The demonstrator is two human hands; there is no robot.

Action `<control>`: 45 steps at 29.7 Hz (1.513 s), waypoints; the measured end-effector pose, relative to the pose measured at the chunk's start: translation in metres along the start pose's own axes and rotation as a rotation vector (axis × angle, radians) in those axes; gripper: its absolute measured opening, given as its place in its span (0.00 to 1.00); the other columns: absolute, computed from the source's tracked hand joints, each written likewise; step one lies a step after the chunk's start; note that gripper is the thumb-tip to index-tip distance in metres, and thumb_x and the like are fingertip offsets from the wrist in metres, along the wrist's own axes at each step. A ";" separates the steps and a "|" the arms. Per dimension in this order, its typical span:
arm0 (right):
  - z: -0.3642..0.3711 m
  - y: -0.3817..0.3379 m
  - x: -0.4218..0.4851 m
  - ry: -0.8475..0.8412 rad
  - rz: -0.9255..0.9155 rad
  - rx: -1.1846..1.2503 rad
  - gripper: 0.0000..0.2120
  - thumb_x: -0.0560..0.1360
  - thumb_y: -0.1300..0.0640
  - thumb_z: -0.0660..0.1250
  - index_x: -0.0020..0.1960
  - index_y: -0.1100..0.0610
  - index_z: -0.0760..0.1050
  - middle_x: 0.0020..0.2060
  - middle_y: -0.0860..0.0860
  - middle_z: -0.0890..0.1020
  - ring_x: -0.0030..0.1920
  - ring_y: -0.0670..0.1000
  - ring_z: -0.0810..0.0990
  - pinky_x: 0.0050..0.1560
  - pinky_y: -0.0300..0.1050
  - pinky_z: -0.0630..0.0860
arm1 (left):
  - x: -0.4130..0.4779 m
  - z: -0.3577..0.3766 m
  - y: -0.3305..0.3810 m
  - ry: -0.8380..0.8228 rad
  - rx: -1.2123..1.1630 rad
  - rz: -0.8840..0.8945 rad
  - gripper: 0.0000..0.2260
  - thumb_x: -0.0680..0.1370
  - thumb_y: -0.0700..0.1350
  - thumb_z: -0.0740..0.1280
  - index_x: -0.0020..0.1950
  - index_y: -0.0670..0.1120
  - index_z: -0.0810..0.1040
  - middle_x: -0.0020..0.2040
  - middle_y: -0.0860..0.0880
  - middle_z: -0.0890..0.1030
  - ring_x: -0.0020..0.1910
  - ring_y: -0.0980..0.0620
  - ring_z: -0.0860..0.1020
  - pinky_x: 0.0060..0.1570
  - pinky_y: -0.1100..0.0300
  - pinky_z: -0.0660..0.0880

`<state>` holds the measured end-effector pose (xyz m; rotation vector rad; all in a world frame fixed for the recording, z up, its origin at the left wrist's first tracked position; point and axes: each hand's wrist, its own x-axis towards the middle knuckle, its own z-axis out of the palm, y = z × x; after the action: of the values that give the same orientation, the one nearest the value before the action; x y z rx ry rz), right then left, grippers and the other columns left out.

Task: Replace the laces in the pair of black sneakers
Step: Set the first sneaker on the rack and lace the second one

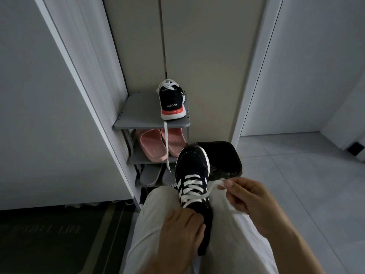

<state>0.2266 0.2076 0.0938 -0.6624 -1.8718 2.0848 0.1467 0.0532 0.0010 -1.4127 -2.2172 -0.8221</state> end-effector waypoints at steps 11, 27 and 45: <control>0.003 -0.034 0.009 -0.111 -0.089 0.002 0.13 0.68 0.52 0.65 0.39 0.62 0.79 0.20 0.48 0.70 0.21 0.43 0.60 0.21 0.30 0.59 | 0.029 -0.017 0.051 -0.258 -0.864 -0.532 0.08 0.68 0.53 0.66 0.39 0.49 0.73 0.29 0.59 0.71 0.31 0.61 0.68 0.36 0.64 0.67; -0.046 -0.009 0.034 0.413 -0.407 -0.894 0.08 0.73 0.52 0.67 0.50 0.53 0.81 0.51 0.49 0.76 0.38 0.42 0.75 0.42 0.38 0.71 | 0.028 -0.087 -0.015 -0.583 -0.878 -0.653 0.06 0.75 0.42 0.68 0.39 0.48 0.83 0.24 0.52 0.76 0.24 0.61 0.69 0.30 0.71 0.66; -0.018 0.031 0.009 -0.288 -0.495 -1.153 0.12 0.72 0.37 0.62 0.50 0.42 0.76 0.50 0.37 0.79 0.50 0.39 0.77 0.51 0.36 0.72 | 0.043 -0.049 -0.007 -0.761 -0.836 -0.631 0.05 0.74 0.46 0.69 0.40 0.48 0.82 0.30 0.52 0.80 0.32 0.57 0.77 0.38 0.66 0.72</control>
<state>0.2312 0.2229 0.0605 -0.0231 -2.9394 0.6902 0.1229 0.0479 0.0619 -1.5182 -3.1954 -1.8305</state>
